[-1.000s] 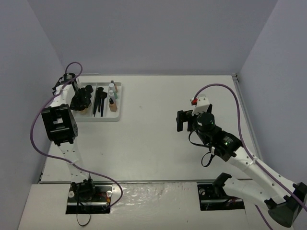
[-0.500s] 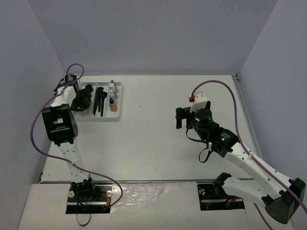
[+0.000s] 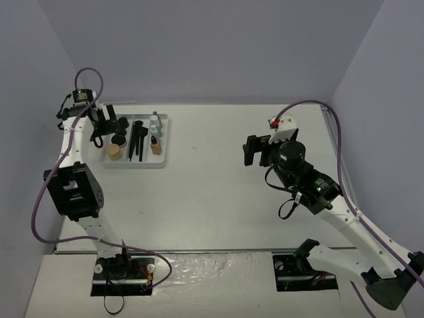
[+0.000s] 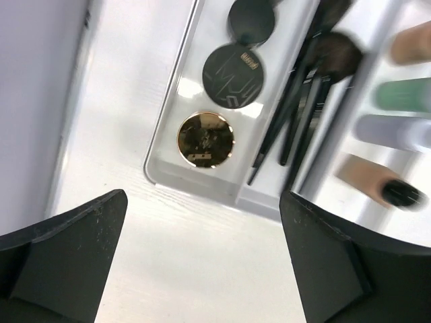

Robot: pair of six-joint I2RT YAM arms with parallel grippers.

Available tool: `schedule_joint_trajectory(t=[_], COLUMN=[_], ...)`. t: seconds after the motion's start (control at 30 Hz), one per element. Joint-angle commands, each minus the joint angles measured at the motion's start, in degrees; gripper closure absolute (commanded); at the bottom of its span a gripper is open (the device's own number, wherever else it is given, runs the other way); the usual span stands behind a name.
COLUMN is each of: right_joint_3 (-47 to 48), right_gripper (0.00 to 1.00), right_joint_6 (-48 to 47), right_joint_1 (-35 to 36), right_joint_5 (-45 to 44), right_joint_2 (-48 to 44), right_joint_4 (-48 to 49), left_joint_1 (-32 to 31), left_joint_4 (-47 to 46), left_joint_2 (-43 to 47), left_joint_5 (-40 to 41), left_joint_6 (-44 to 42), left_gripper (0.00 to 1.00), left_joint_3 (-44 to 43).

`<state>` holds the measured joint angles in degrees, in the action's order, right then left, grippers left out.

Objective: Organize the makeup

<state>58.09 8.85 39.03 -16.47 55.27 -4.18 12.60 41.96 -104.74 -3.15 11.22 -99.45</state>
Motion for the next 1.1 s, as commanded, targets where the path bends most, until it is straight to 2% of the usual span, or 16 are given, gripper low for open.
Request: schedule_joint_trajectory(t=[0.0,0.23,0.43,0.5,0.77,1.07], right_joint_3=[5.9,8.4,5.3,3.7,1.7,0.7], right_gripper=[0.0,0.0,0.0,0.0,0.0,0.0], right_joint_6=[-1.5,-5.9,-7.4,-7.4,-8.2,-7.1], right_joint_1=[-0.4,-0.3,-0.3,-0.3,-0.2,-0.2], right_joint_5=[-4.2,-9.9,-15.0,-16.9,-19.5,-17.8], right_joint_2=[-2.2,-6.6,-12.4,-14.5,-18.9,-19.9], right_joint_4=[-0.4,-4.5,-4.8,-4.9,-5.0,-4.5], left_joint_1=[0.1,0.1,0.2,0.2,-2.1,-7.2], left_joint_4=[1.6,5.0,7.6,9.3,12.5,13.0], left_joint_2=[18.3,38.7,53.4,57.7,65.5,68.7], left_joint_5=[-2.9,-4.1,-3.9,-3.3,-0.6,5.9], left_joint_6=[-0.8,-2.8,-3.0,-3.4,-0.4,1.4], left_gripper=[0.03,0.03,0.03,0.03,0.03,0.03], left_joint_3=[-0.7,7.7,16.2,21.6,29.7,30.8])
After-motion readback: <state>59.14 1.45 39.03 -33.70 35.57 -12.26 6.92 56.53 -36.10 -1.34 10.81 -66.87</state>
